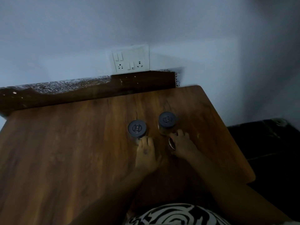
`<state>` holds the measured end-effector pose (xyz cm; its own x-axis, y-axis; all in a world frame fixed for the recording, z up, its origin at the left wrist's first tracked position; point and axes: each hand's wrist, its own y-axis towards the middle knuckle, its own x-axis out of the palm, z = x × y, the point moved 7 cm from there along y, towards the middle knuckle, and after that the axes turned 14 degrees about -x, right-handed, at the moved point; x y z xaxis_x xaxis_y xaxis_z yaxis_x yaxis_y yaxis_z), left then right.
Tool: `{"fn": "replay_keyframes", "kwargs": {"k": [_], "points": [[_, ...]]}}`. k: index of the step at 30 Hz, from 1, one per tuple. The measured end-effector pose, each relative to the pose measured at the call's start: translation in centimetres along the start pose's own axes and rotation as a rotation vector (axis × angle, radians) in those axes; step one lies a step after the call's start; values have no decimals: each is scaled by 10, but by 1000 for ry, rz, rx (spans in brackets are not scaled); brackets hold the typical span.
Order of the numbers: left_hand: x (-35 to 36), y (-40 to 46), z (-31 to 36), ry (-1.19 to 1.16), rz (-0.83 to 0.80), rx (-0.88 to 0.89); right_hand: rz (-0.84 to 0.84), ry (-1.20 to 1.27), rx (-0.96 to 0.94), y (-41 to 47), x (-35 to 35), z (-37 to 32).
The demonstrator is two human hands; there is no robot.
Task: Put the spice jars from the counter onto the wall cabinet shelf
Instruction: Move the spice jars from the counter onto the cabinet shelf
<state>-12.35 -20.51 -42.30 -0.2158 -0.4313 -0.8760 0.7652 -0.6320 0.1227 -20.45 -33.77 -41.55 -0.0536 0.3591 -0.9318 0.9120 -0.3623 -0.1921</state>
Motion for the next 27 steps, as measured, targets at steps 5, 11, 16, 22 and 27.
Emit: {"fn": "replay_keyframes", "kwargs": {"k": [5, 11, 16, 22, 27], "points": [[-1, 8, -9, -257, -150, -85, 110, 98, 9, 2, -49, 2], [3, 13, 6, -1440, -683, -693, 420, 296, -142, 4, -133, -28], [-14, 16, 29, -1848, -859, -897, 642, 308, -286, -2, -171, -53], [-39, 38, 37, -1768, -748, -701, 621, 430, -211, -2, -180, -57], [-52, 51, 27, -1637, -689, -602, 624, 765, 34, 0, -177, -43]]}}
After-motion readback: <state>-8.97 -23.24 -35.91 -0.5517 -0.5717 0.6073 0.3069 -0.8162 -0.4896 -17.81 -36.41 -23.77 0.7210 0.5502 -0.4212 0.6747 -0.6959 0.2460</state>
